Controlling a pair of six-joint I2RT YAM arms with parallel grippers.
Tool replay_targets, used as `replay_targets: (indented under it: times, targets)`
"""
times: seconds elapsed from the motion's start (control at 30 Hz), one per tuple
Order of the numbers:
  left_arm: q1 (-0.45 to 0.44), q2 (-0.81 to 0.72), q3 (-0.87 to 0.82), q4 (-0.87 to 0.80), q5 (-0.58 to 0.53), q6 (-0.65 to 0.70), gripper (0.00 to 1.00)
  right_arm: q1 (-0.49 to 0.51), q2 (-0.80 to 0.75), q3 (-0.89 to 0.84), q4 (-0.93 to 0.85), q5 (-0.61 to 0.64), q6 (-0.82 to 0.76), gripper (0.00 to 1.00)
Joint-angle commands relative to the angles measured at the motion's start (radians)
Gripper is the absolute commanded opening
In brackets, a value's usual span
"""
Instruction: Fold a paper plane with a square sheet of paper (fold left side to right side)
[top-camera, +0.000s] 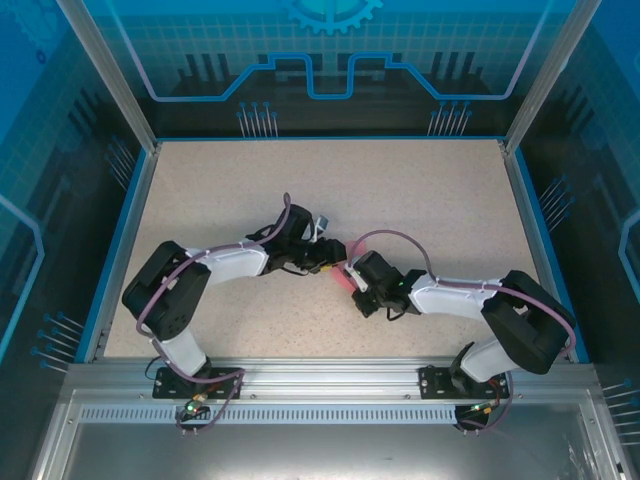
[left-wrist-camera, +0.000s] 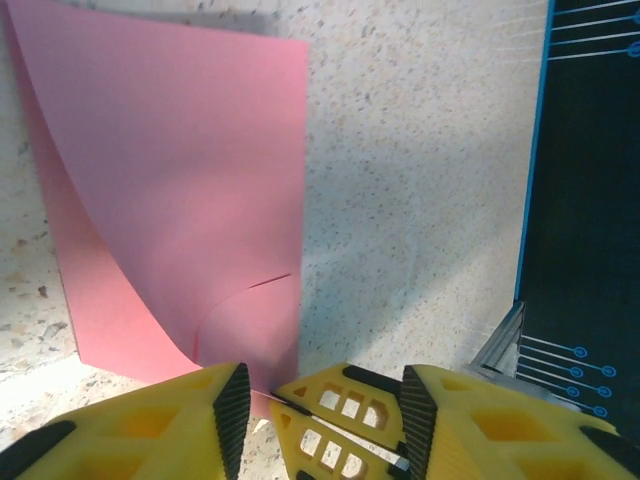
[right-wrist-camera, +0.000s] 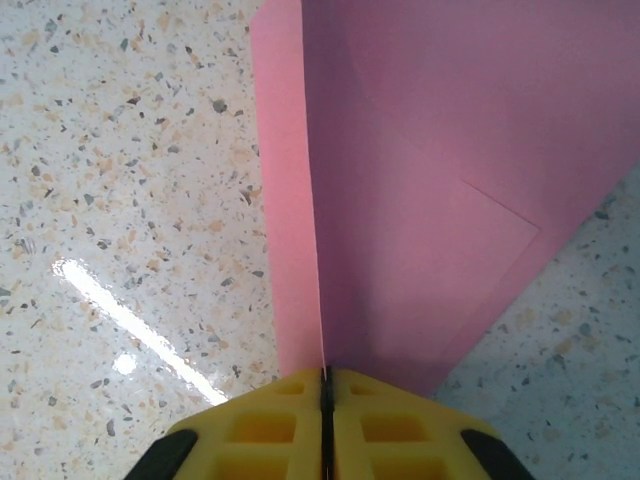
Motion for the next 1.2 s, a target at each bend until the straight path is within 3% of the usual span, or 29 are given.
replay_targets:
  times: [0.0,0.23,0.47,0.6,1.17]
  targets:
    - [0.023,-0.073,-0.035,-0.046,-0.028,0.027,0.5,-0.028,-0.008,-0.028,0.024,-0.084,0.019,0.07]
    - [0.037,-0.151,-0.106,-0.075,-0.069,0.028,0.52,-0.122,-0.044,-0.07,0.062,-0.259,0.042,0.05]
    - [0.014,-0.073,-0.155,0.03,-0.036,-0.027,0.34,-0.218,-0.052,-0.117,0.12,-0.415,0.072,0.05]
    - [-0.018,0.0,-0.116,0.05,-0.033,-0.03,0.29,-0.253,-0.052,-0.126,0.129,-0.456,0.093,0.05]
    - [-0.044,0.162,0.019,0.05,-0.014,-0.034,0.37,-0.303,-0.034,-0.137,0.155,-0.529,0.12,0.05]
